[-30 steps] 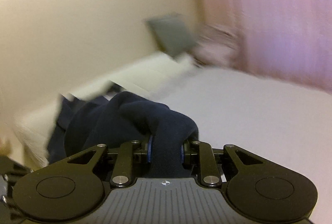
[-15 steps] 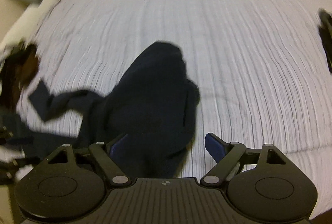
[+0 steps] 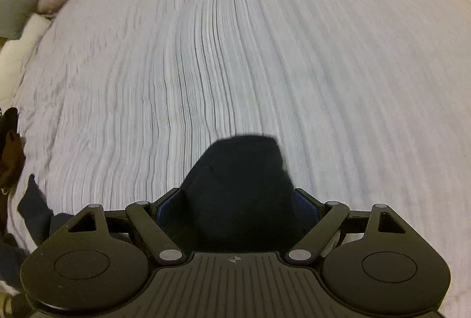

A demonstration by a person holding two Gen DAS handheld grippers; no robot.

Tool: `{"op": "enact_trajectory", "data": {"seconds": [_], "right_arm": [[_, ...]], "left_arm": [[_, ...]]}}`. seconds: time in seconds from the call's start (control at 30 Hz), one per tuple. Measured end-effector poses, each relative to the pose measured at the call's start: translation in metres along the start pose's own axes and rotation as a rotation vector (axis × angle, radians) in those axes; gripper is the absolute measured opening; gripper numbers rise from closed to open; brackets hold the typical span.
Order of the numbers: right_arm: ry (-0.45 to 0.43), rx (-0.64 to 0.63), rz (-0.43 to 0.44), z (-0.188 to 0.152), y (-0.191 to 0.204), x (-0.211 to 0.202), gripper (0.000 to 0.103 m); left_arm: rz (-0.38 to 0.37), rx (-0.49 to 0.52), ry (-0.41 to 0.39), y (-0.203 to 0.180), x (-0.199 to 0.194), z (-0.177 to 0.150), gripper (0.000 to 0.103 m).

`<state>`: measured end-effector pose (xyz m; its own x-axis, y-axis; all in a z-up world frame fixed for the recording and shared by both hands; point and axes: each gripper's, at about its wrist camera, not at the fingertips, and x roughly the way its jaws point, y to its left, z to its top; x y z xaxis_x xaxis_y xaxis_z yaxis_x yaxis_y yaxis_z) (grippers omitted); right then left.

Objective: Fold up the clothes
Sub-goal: 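Lift the navy trousers from the heap with both tools and carry them onto the bed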

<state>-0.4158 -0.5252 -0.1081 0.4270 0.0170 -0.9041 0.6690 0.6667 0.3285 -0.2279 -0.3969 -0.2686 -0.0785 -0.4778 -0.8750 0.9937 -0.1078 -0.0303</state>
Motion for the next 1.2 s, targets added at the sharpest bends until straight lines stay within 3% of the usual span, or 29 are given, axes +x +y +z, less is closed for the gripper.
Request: {"op": "enact_trajectory", "data": {"seconds": [0.03,0.07,0.17,0.3,0.5,0.57,0.67,0.73,0.8,0.87,0.97,1.2], "right_arm": [[0.001,0.000,0.026,-0.002,-0.007,-0.002,0.065],[0.001,-0.001,0.051,-0.004,-0.013,-0.005,0.038],[-0.048,-0.024,0.130,-0.019,-0.040,-0.038,0.028],[-0.144,-0.028,0.184,-0.056,-0.104,-0.109,0.026],[-0.109,0.059,0.156,-0.146,-0.223,-0.166,0.026],[-0.080,0.098,0.175,-0.166,-0.248,-0.169,0.026],[-0.145,0.080,0.207,-0.180,-0.270,-0.179,0.026],[-0.222,0.056,0.221,-0.183,-0.281,-0.184,0.034],[-0.312,0.030,0.212,-0.184,-0.289,-0.181,0.087],[-0.399,0.000,0.197,-0.184,-0.296,-0.172,0.090],[-0.429,-0.073,0.236,-0.183,-0.300,-0.141,0.090],[-0.510,-0.241,0.411,-0.178,-0.305,-0.104,0.090]], "left_arm": [[0.008,0.005,-0.021,-0.007,-0.007,-0.001,0.007],[0.016,0.010,-0.043,-0.014,-0.014,-0.003,0.007],[0.017,0.007,-0.104,-0.044,-0.039,-0.002,0.006],[0.004,0.033,-0.148,-0.109,-0.058,0.002,0.006],[0.000,0.038,-0.070,-0.209,-0.036,-0.003,0.006],[0.015,0.035,-0.053,-0.224,-0.024,-0.011,0.006],[0.033,0.008,-0.074,-0.224,-0.013,-0.023,0.006],[0.064,-0.003,-0.124,-0.206,-0.008,-0.028,0.006],[0.099,-0.009,-0.177,-0.186,-0.003,-0.033,0.006],[0.126,-0.006,-0.229,-0.168,0.004,-0.036,0.007],[0.133,0.045,-0.303,-0.152,0.022,-0.037,0.007],[0.209,0.237,-0.429,-0.166,0.046,-0.062,0.008]]}}
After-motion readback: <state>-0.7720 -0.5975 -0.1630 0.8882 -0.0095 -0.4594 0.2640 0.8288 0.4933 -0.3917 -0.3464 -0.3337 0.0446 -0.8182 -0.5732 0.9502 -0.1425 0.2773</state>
